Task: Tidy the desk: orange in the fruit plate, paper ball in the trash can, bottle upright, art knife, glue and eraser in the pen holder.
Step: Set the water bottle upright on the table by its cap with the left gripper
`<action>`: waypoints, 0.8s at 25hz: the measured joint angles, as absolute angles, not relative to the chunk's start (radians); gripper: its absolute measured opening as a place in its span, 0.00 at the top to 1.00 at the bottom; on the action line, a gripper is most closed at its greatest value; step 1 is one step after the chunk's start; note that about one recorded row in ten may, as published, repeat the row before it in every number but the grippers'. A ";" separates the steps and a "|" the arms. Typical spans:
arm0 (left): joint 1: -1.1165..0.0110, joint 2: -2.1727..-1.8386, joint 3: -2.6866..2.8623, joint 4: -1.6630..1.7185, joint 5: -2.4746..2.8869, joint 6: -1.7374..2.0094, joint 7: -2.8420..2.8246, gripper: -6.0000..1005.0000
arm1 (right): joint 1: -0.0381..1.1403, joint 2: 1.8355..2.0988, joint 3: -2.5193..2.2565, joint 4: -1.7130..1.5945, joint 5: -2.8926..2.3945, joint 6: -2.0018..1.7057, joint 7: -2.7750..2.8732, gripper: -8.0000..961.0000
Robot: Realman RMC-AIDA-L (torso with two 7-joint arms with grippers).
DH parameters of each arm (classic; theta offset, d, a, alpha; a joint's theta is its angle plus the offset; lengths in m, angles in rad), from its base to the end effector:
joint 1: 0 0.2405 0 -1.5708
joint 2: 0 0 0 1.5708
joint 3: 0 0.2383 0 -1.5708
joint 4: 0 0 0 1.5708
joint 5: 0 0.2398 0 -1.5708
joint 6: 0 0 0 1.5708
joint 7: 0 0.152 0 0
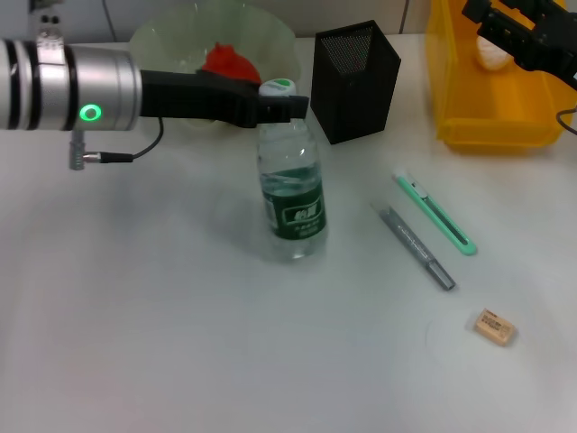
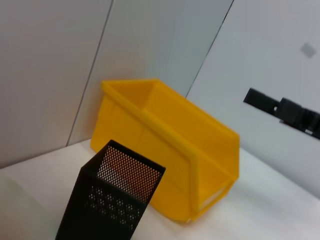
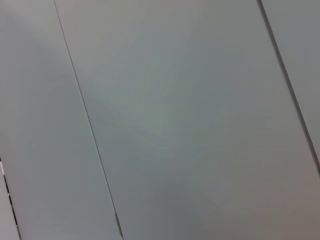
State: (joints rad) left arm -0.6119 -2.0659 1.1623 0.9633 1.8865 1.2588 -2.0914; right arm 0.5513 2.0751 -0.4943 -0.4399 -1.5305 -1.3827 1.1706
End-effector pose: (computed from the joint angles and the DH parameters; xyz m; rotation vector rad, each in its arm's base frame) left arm -0.1574 0.4122 -0.0057 -2.6794 -0.9380 -0.5389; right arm 0.2725 0.3884 0.0396 -2.0697 0.6544 1.1267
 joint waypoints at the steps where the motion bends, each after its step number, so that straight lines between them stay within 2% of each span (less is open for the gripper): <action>1: -0.605 -2.065 1.152 0.963 1.877 1.271 -2.082 0.53 | 0.551 2.075 -0.494 -0.440 -1.530 -1.386 1.171 0.21; 20: -0.520 -2.070 1.104 1.014 1.858 1.306 -1.849 0.49 | 0.544 2.075 -0.499 -0.447 -1.533 -1.416 1.175 0.21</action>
State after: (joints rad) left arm -0.5202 -2.0698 1.1038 1.0137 1.8585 1.3063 -1.8489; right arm 0.5445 2.0755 -0.4985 -0.4467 -1.5328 -1.4160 1.1749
